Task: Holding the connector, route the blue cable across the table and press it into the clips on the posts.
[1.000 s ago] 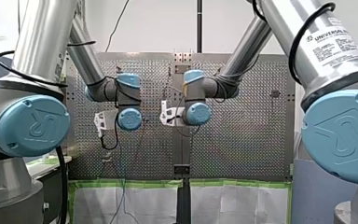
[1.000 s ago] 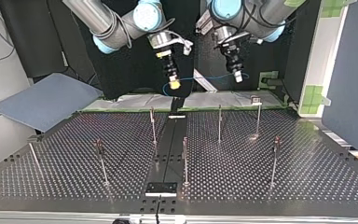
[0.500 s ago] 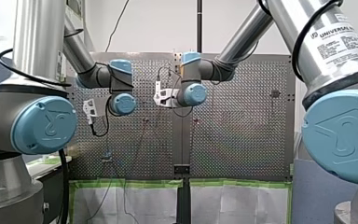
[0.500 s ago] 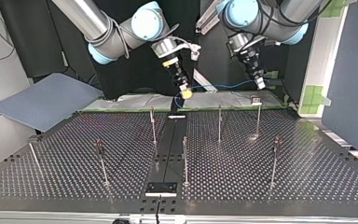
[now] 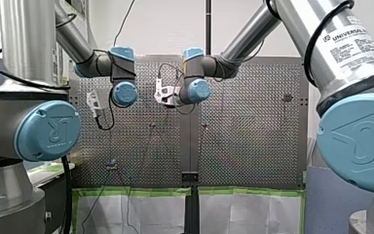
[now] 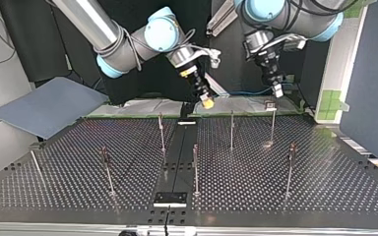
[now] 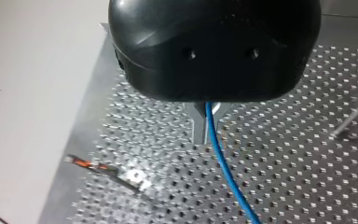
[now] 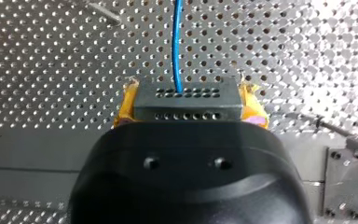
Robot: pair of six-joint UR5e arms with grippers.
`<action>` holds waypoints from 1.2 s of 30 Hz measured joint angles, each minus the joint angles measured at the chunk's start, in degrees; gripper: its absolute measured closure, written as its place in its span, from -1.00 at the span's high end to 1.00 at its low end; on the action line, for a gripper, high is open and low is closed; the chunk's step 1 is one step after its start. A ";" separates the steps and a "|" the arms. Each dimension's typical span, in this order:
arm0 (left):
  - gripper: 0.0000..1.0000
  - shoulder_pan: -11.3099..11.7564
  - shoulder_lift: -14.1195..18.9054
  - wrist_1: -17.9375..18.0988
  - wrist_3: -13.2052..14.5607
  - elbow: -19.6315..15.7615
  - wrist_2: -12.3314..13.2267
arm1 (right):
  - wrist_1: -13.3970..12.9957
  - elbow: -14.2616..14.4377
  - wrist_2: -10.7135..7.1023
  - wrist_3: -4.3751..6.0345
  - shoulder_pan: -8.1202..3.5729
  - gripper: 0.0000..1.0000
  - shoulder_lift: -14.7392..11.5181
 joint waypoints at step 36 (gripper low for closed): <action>-0.99 6.31 2.28 -9.99 -1.43 13.19 7.52 | 11.84 -17.96 -1.67 1.55 0.25 -1.00 5.14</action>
